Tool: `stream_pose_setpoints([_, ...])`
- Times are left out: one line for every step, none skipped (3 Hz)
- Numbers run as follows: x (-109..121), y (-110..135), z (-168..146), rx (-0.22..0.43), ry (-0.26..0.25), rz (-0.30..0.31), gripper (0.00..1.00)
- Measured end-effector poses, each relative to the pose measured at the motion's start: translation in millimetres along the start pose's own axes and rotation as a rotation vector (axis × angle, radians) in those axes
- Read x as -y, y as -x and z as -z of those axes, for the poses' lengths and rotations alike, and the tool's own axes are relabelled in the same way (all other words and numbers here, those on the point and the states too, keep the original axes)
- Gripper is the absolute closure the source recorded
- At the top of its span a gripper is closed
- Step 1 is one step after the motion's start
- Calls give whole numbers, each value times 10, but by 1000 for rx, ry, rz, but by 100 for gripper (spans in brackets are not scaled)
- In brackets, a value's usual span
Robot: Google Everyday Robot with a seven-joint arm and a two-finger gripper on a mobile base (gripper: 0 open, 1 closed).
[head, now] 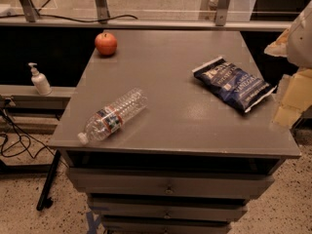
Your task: Move blue chip bag near apple
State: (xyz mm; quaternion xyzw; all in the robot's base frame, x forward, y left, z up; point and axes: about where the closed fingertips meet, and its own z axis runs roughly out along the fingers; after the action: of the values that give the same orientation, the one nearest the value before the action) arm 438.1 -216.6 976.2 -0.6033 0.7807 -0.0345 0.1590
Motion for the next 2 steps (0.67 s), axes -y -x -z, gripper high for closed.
stream_pose_setpoints([0,0,0,0,0,0,0])
stream_pose_setpoints([162,-34,-202,41,-21,9,0])
